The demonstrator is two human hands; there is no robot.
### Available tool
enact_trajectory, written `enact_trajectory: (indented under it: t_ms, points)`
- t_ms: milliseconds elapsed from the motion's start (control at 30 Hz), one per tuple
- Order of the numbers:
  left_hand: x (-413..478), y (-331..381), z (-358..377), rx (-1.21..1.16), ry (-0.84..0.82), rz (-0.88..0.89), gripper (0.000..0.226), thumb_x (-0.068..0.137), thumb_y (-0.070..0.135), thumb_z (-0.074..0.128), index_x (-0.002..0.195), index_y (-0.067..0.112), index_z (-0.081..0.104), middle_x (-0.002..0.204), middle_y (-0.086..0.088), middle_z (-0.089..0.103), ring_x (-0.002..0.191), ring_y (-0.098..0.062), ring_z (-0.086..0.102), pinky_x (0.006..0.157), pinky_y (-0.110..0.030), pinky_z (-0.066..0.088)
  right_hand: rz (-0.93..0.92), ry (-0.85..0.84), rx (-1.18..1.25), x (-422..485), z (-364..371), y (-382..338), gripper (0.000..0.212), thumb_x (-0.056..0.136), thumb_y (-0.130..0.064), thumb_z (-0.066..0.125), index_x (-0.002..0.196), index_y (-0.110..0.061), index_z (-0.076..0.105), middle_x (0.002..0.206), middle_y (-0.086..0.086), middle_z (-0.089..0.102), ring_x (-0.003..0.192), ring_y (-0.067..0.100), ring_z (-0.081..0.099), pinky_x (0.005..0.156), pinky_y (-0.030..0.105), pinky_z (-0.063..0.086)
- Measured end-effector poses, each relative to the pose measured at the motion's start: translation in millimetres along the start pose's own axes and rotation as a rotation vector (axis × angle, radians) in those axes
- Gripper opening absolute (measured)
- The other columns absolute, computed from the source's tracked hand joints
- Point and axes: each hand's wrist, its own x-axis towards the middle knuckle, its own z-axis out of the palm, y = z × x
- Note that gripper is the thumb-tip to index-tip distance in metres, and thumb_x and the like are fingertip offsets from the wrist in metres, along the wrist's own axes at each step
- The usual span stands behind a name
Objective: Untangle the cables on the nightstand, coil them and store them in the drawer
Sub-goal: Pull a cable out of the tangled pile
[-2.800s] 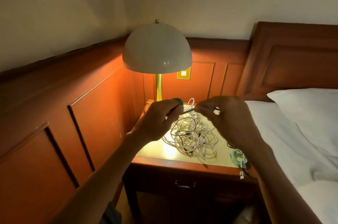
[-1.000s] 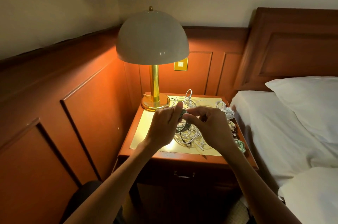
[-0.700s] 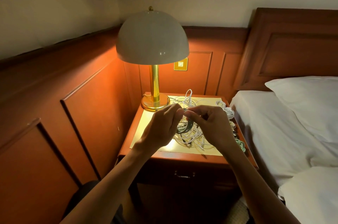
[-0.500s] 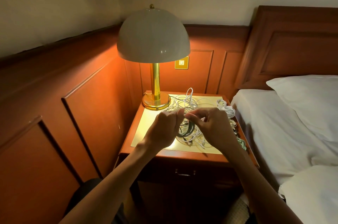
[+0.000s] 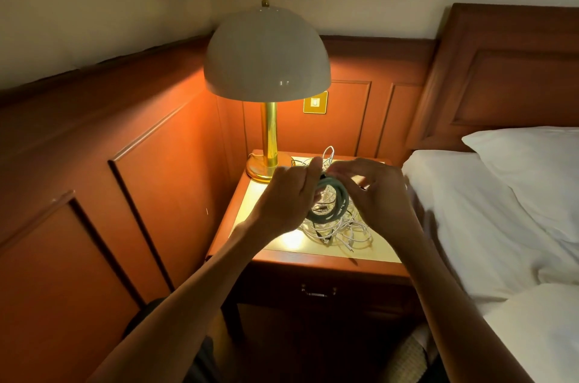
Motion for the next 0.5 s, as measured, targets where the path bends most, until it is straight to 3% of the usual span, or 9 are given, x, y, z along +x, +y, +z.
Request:
enact_trajectory:
  t_ms: [67, 133, 200, 233, 267, 333, 400, 500]
  points:
    - [5, -4, 1, 0.070, 0.021, 0.019, 0.045, 0.107, 0.024, 0.039, 0.079, 0.001, 0.066, 0.055, 0.000, 0.060, 0.046, -0.014, 0.063, 0.044, -0.033, 0.051, 0.107, -0.039, 0.039, 1, 4, 2, 0.013, 0.093, -0.020, 0.069, 0.102, -0.022, 0.077, 0.095, -0.022, 0.070, 0.089, -0.008, 0.065, 0.074, 0.006, 0.048]
    - [9, -8, 1, 0.139, 0.018, 0.057, 0.048, 0.108, 0.023, 0.038, 0.085, -0.006, 0.067, 0.058, -0.003, 0.062, 0.045, -0.007, 0.059, 0.045, -0.023, 0.049, 0.217, -0.114, 0.084, 2, 5, 2, 0.017, 0.095, -0.018, 0.064, 0.104, -0.027, 0.076, 0.097, -0.024, 0.071, 0.094, -0.006, 0.067, 0.083, 0.013, 0.051]
    - [10, -7, 2, 0.241, 0.006, 0.119, 0.052, 0.108, 0.027, 0.034, 0.096, -0.010, 0.069, 0.059, 0.002, 0.057, 0.035, 0.003, 0.042, 0.043, -0.010, 0.042, 0.357, -0.185, 0.236, 2, 2, -2, 0.021, 0.091, -0.030, 0.058, 0.102, -0.028, 0.076, 0.098, -0.016, 0.075, 0.097, 0.001, 0.068, 0.089, 0.026, 0.053]
    - [10, -10, 2, 0.277, 0.011, 0.151, 0.050, 0.108, 0.026, 0.035, 0.097, -0.010, 0.068, 0.058, 0.005, 0.054, 0.034, 0.007, 0.036, 0.037, -0.011, 0.038, 0.416, -0.217, 0.294, 3, 0, -6, 0.020, 0.089, -0.035, 0.059, 0.100, -0.031, 0.076, 0.097, -0.016, 0.075, 0.097, 0.001, 0.068, 0.088, 0.028, 0.052]
    - [11, -11, 2, 0.278, 0.013, 0.151, 0.047, 0.106, 0.024, 0.037, 0.094, -0.008, 0.068, 0.057, 0.006, 0.052, 0.034, 0.007, 0.036, 0.032, -0.013, 0.034, 0.440, -0.246, 0.302, 2, -1, -9, 0.014, 0.088, -0.035, 0.066, 0.099, -0.035, 0.074, 0.096, -0.020, 0.073, 0.095, -0.003, 0.067, 0.085, 0.025, 0.051]
    - [12, -15, 5, 0.271, 0.016, 0.143, 0.045, 0.106, 0.023, 0.038, 0.081, -0.001, 0.067, 0.052, 0.005, 0.054, 0.033, -0.003, 0.046, 0.031, -0.021, 0.037, 0.388, -0.287, 0.131, 0, -1, -12, 0.022, 0.082, -0.024, 0.080, 0.102, -0.033, 0.074, 0.093, -0.028, 0.067, 0.086, -0.012, 0.063, 0.077, 0.016, 0.049]
    - [12, -12, 7, 0.311, -0.003, 0.150, 0.047, 0.107, 0.023, 0.039, 0.071, 0.007, 0.063, 0.047, 0.011, 0.045, 0.033, -0.006, 0.045, 0.035, -0.020, 0.038, 0.385, -0.217, 0.042, 0, 3, -13, 0.024, 0.078, -0.014, 0.081, 0.098, -0.026, 0.077, 0.087, -0.022, 0.071, 0.079, -0.006, 0.066, 0.075, 0.022, 0.056]
    - [16, -4, 4, 0.335, 0.008, 0.179, 0.044, 0.106, 0.019, 0.044, 0.064, 0.015, 0.056, 0.047, 0.024, 0.026, 0.032, -0.002, 0.041, 0.039, -0.013, 0.034, 0.515, -0.107, 0.190, 1, 9, -15, 0.014, 0.078, -0.012, 0.077, 0.078, -0.026, 0.076, 0.072, -0.006, 0.074, 0.071, 0.011, 0.071, 0.073, 0.035, 0.061]
